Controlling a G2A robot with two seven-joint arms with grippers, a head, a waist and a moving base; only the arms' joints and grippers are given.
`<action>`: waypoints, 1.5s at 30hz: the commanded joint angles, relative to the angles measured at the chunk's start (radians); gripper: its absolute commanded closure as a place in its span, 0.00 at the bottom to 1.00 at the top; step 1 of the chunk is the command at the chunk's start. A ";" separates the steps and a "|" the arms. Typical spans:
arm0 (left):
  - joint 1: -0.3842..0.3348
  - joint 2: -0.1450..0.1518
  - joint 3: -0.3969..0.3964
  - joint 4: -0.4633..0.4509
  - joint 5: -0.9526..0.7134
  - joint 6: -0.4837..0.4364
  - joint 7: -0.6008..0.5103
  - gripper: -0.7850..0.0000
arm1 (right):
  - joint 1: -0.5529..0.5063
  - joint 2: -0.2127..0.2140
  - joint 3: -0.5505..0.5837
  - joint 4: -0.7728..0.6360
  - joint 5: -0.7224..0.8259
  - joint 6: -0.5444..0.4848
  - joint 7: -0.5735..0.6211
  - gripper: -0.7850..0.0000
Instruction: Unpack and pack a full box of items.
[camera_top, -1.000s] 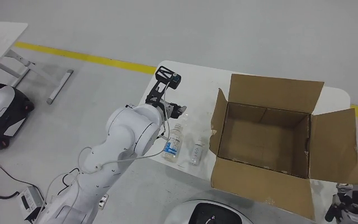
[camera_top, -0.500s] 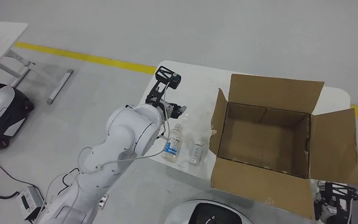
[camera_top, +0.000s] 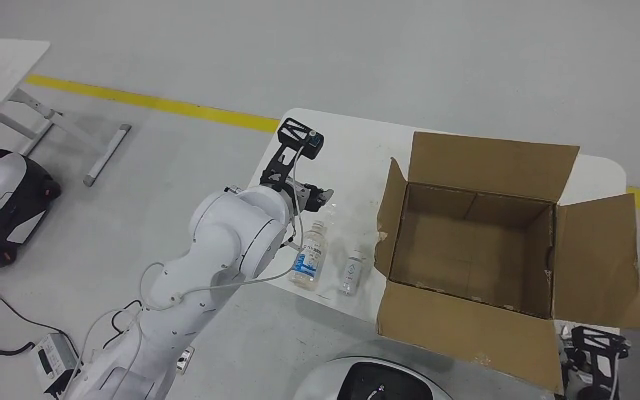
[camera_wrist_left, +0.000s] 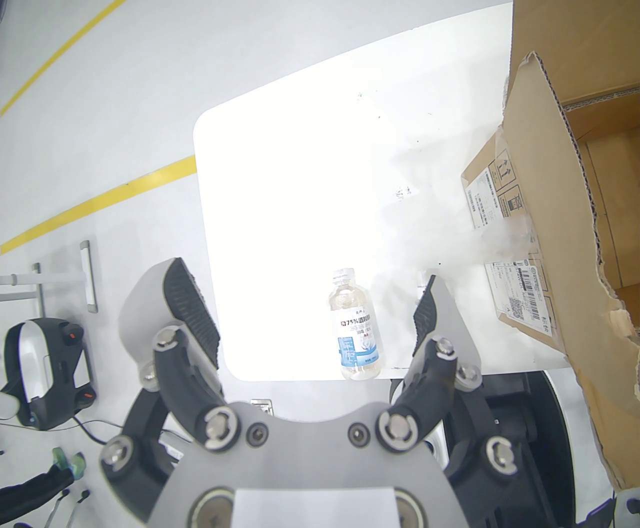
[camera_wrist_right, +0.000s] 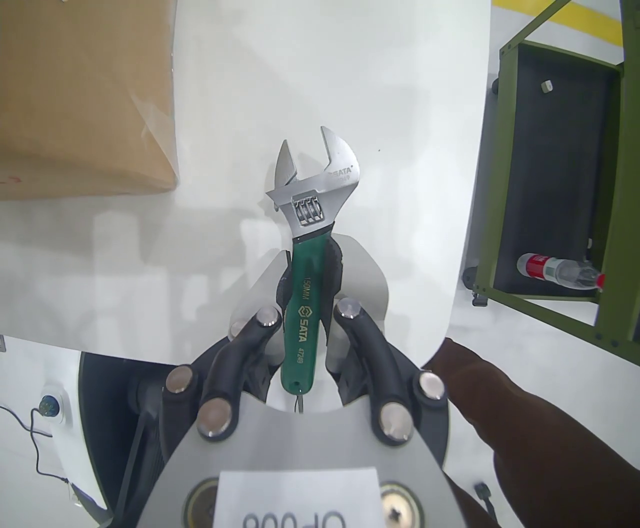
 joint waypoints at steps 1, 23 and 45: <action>0.000 0.000 0.000 0.000 0.000 0.000 0.000 0.00 | 0.002 0.000 -0.004 0.009 -0.002 0.005 0.002 1.00; 0.000 0.000 0.000 0.000 0.000 0.000 0.000 0.00 | -0.067 -0.001 0.097 -0.156 0.183 0.065 -0.108 0.28; 0.000 0.000 0.000 0.000 0.000 0.000 0.000 0.00 | -0.208 -0.014 0.333 -0.375 0.493 -0.098 -0.596 1.00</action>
